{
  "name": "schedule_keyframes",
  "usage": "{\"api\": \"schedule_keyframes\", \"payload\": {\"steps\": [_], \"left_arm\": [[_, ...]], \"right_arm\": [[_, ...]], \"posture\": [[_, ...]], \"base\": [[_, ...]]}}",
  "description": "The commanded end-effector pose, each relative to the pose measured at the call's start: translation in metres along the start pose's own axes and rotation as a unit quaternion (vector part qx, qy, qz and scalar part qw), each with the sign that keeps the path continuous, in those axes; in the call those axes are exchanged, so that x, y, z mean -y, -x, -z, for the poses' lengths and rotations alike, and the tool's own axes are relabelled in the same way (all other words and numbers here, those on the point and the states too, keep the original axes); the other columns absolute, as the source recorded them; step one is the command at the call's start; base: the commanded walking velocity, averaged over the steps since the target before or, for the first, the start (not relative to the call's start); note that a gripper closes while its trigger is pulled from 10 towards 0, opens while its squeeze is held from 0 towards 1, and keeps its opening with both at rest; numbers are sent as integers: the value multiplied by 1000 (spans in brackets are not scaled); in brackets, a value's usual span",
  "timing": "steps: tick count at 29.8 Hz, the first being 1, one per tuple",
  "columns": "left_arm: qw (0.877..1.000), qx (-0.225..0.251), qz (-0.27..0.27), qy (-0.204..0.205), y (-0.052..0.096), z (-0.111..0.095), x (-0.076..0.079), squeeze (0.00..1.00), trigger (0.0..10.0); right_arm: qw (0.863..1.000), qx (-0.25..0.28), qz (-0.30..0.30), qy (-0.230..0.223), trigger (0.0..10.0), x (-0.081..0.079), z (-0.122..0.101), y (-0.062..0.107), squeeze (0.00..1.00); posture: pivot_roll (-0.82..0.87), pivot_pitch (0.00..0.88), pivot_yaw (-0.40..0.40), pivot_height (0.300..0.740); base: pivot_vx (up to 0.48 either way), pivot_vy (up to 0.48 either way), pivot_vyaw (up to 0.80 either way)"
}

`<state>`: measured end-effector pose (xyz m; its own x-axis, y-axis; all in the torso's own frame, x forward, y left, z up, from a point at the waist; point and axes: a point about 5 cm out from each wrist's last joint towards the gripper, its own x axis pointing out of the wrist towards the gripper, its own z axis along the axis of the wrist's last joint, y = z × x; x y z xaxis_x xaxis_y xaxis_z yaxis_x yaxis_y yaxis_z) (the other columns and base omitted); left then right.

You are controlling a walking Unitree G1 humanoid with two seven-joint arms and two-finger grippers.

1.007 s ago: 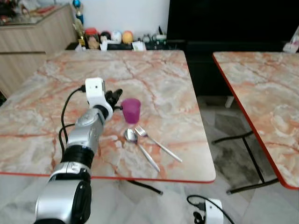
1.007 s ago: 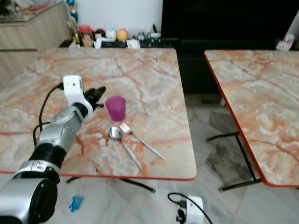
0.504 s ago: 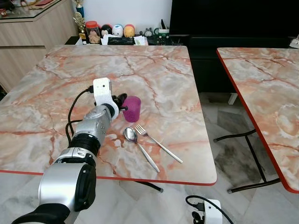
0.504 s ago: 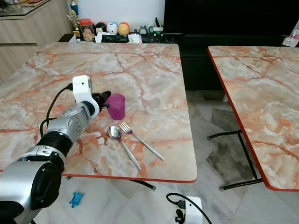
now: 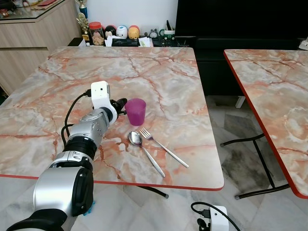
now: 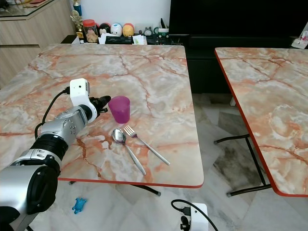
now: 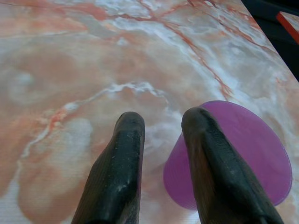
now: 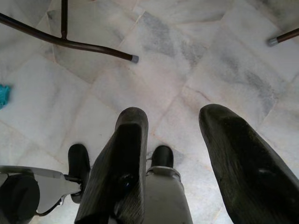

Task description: Setting the table

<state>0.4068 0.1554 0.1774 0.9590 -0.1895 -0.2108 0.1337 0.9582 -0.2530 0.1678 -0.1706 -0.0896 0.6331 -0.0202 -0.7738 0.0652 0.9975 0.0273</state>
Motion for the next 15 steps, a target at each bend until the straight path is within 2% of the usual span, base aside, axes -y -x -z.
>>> {"api": "schedule_keyframes", "payload": {"steps": [1, 9, 15], "left_arm": [[1000, 3, 7, 3, 1, -2, -1, 0, 10000], [999, -7, 38, -2, -1, 1, 12, 0, 10000], [999, -12, 38, -6, -1, 2, 13, 0, 10000]], "right_arm": [[1000, -4, -4, 5, 10000, -1, 3, 1, 0], [1000, -3, -7, 7, 10000, -1, 3, 1, 0], [1000, -5, -9, 9, 10000, -1, 3, 1, 0]], "posture": [[132, 18, 29, 740], [128, 19, 31, 740], [128, 19, 31, 740]], "base": [[0, 0, 0], [0, 0, 0], [0, 0, 0]]}}
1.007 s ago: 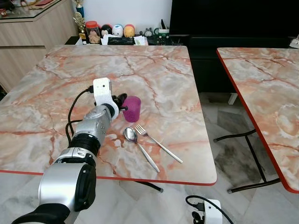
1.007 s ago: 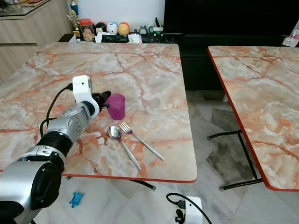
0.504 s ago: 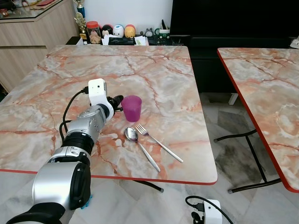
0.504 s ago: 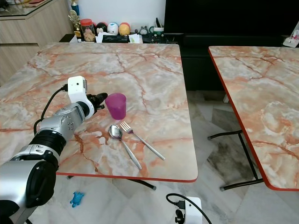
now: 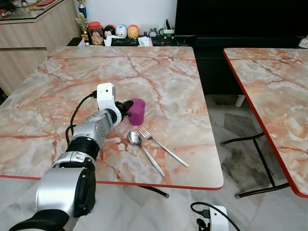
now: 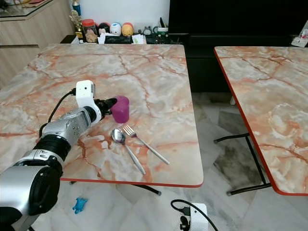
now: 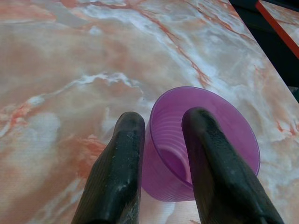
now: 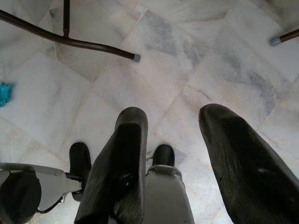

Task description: Setting the table

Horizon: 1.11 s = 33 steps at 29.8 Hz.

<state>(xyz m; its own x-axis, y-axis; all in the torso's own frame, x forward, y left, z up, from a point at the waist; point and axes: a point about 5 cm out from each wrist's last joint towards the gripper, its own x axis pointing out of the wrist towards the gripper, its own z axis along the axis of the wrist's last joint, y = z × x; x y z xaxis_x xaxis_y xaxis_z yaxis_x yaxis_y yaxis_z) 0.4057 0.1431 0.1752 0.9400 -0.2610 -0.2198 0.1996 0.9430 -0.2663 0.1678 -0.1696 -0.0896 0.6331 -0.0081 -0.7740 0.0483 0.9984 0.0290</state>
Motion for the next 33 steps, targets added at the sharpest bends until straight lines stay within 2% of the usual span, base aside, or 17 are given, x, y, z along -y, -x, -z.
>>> {"api": "schedule_keyframes", "payload": {"steps": [1, 22, 23, 24, 25, 33], "left_arm": [[1000, 1, 2, -6, 1, -2, 1, 0, 10000], [1000, -18, -6, -7, -1, 10, 3, 0, 10000], [1000, -19, -8, -7, -1, 10, 3, 0, 4745], [1000, -19, -8, -7, -1, 10, 3, 0, 3686], [1000, -19, -9, -7, -1, 10, 2, 0, 627], [1000, -17, -13, -7, -1, 9, 1, 0, 0]], "right_arm": [[1000, -4, -3, 4, 10000, -1, 3, 1, 0], [1000, -5, -6, 7, 10000, -1, 4, 1, 0], [1000, -5, -6, 8, 10000, -1, 4, 1, 0], [1000, -5, -6, 8, 10000, -1, 4, 1, 0], [1000, -4, -6, 8, 10000, -1, 4, 1, 0], [1000, -4, -7, 9, 10000, -1, 4, 1, 0]], "posture": [[128, 19, 31, 740], [127, 19, 32, 740], [126, 20, 31, 740], [126, 20, 31, 740], [126, 20, 31, 740], [126, 19, 30, 740]], "base": [[0, 0, 0], [0, 0, 0], [0, 0, 0], [0, 0, 0], [0, 0, 0], [0, 0, 0]]}}
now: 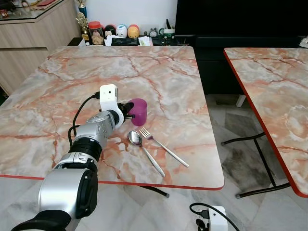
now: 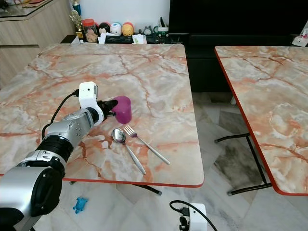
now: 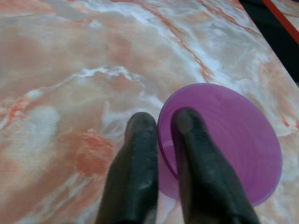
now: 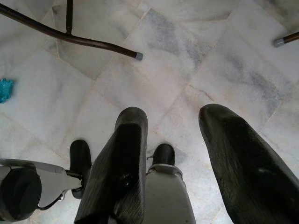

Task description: Setting the table

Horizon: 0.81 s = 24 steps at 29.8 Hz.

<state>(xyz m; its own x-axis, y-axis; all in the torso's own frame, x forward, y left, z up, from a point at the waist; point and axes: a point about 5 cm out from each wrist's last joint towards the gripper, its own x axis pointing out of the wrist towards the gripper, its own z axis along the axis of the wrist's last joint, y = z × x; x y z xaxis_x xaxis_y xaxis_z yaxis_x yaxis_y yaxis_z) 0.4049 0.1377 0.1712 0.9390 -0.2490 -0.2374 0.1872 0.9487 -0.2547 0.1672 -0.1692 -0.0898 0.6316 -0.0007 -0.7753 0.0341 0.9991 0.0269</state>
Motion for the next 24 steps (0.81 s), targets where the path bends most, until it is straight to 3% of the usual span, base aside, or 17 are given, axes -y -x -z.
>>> {"api": "schedule_keyframes", "payload": {"steps": [1, 18, 22, 23, 24], "left_arm": [[1000, -9, -6, -3, 1, 4, -3, 0, 0], [1000, -6, 0, -4, 2, 4, -3, 0, 0], [1000, 16, 10, 7, 3, 2, -2, 0, 0], [999, 46, 15, -14, 5, 0, 0, 0, 0], [999, 46, 15, -14, 5, 0, 0, 0, 0]], "right_arm": [[1000, -3, -3, 3, 10000, 0, 3, 1, 0], [1000, -2, -5, 5, 10000, 0, 3, 1, 0], [1000, -2, -5, 5, 10000, 0, 3, 1, 0], [1000, -2, -5, 6, 10000, 0, 3, 1, 0], [1000, -2, -5, 6, 10000, 0, 3, 1, 0]], "posture": [[127, 19, 29, 740], [129, 18, 26, 740], [129, 15, 23, 740], [130, 14, 23, 740], [130, 14, 23, 740]], "base": [[0, 0, 0], [0, 0, 0], [0, 0, 0], [0, 0, 0], [0, 0, 0]]}}
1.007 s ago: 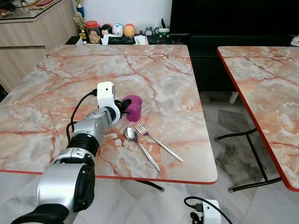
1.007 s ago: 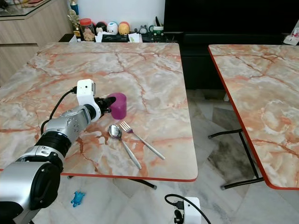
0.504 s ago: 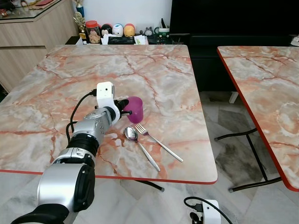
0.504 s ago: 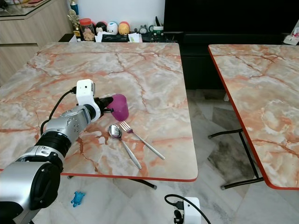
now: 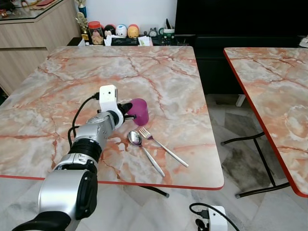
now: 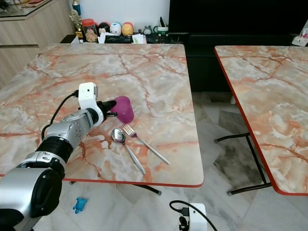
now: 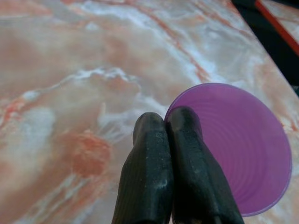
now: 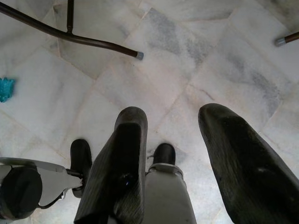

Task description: Setting the table

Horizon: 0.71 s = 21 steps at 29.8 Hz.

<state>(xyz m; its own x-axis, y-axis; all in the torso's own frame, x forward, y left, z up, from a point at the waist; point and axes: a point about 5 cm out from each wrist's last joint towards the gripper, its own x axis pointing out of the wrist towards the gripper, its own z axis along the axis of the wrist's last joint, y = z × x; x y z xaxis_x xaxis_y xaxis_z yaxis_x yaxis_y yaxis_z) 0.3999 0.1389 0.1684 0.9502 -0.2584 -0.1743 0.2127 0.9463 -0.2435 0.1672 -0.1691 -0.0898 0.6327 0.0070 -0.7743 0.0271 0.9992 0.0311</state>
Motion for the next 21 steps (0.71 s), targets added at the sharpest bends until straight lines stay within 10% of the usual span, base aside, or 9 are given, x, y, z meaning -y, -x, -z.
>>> {"api": "schedule_keyframes", "payload": {"steps": [1, 4, 5, 6, 7, 14, 21], "left_arm": [[997, 62, 19, -38, 6, -7, 6, 0, 0], [989, 129, 37, -70, 17, -12, 13, 0, 627], [984, 153, 24, -93, 25, -9, 12, 0, 3647], [979, 170, 16, -109, 31, -5, 13, 0, 9294], [979, 174, 17, -109, 35, -2, 14, 0, 10000], [966, 214, 1, -142, 60, 13, 14, 0, 10000], [952, 229, -85, -184, 94, 19, -27, 0, 10000]], "right_arm": [[1000, -3, 0, 4, 10000, 1, 3, 1, 0], [1000, -3, 2, 1, 10000, 1, 4, 1, 0], [1000, -3, 3, 2, 10000, 1, 4, 1, 0], [1000, -6, 2, 6, 10000, 2, 4, 1, 0], [1000, -6, 0, 8, 10000, 1, 4, 1, 0], [1000, -5, 1, 6, 10000, 2, 4, 1, 0], [1000, -4, 20, -11, 10000, 5, 5, 2, 0]], "posture": [[129, 12, 24, 740], [131, 11, 23, 740], [139, 8, 16, 740], [139, 8, 16, 740], [139, 8, 16, 740], [129, 0, 10, 740], [132, 0, 4, 740]], "base": [[0, 0, 0], [0, 0, 0], [0, 0, 0], [0, 0, 0], [0, 0, 0], [0, 0, 0], [0, 0, 0]]}}
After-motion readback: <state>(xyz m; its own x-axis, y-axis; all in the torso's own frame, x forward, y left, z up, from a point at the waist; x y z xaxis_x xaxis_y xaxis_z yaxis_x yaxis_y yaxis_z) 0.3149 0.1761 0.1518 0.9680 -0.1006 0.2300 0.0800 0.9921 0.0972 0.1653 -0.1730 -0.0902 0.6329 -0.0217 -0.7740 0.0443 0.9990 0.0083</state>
